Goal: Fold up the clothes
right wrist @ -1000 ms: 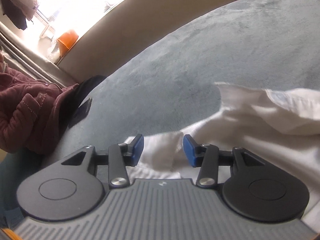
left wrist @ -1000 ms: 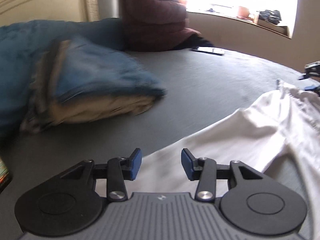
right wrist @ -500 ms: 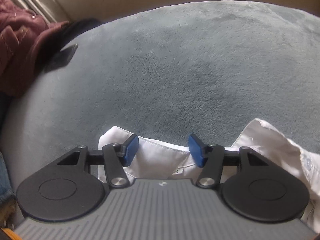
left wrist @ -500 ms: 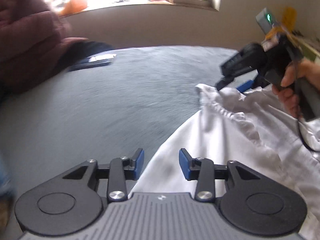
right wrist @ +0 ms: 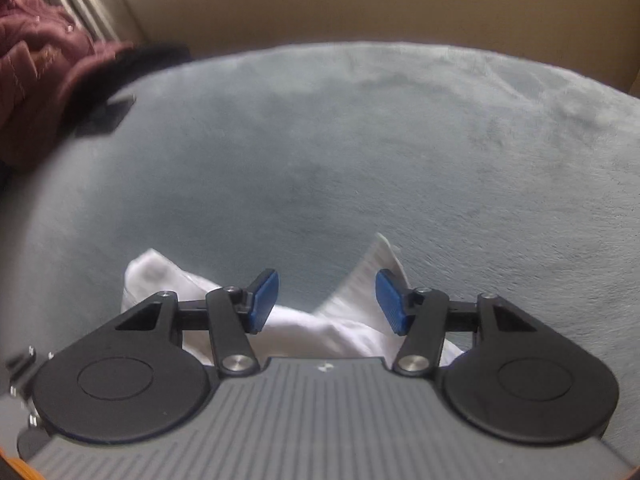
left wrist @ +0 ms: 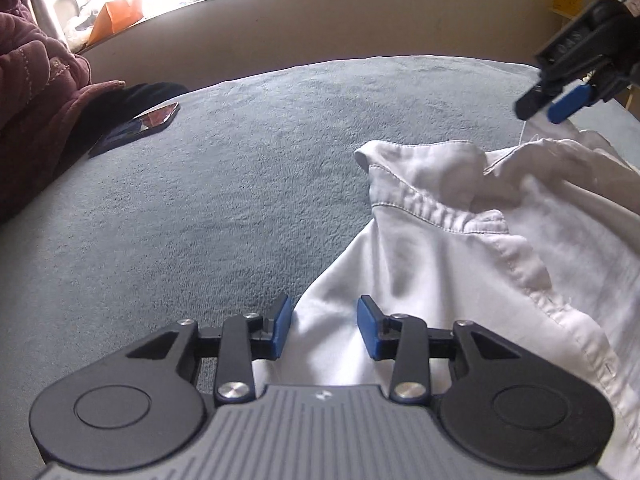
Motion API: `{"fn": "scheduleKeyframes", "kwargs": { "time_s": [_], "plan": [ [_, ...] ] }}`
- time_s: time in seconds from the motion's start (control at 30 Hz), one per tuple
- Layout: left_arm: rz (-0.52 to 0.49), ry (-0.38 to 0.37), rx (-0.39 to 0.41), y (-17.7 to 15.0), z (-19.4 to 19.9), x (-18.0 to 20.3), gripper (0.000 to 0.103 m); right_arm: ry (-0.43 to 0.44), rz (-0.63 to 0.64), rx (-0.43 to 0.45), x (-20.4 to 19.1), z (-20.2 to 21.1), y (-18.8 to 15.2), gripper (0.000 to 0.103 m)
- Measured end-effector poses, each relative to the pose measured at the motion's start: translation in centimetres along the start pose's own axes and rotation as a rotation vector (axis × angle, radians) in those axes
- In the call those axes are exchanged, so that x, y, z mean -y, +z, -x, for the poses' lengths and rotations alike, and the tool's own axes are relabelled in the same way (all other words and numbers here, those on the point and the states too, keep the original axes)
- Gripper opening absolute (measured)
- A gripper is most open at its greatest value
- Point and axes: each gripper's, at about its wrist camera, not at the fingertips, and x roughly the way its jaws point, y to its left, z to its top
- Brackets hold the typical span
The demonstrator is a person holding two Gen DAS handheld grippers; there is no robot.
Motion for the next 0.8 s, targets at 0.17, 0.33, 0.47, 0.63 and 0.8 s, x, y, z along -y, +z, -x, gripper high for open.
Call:
{"fn": "scheduleKeyframes", "kwargs": {
  "time_s": [0.17,0.33,0.47,0.63,0.8],
  "plan": [
    [-0.007,0.01,-0.005,0.2,-0.3,-0.1,0.039,-0.064,-0.17,-0.011,3.9,-0.6,0.9,0.054],
    [-0.024,0.022,0.0,0.1,-0.4,0.2,0.039,-0.058,-0.165,0.0,5.4,-1.1,1.3,0.067],
    [-0.034,0.04,0.006,0.0,-0.6,0.6,0.04,-0.063,-0.015,-0.093,3.6,-3.7,0.9,0.068],
    [-0.04,0.061,0.013,0.0,-0.6,1.0,0.04,-0.07,0.146,-0.083,0.9,-3.5,-0.2,0.0],
    [-0.037,0.081,0.025,-0.2,-0.6,1.2,0.04,-0.046,0.048,0.225,2.1,1.5,0.8,0.0]
  ]
}}
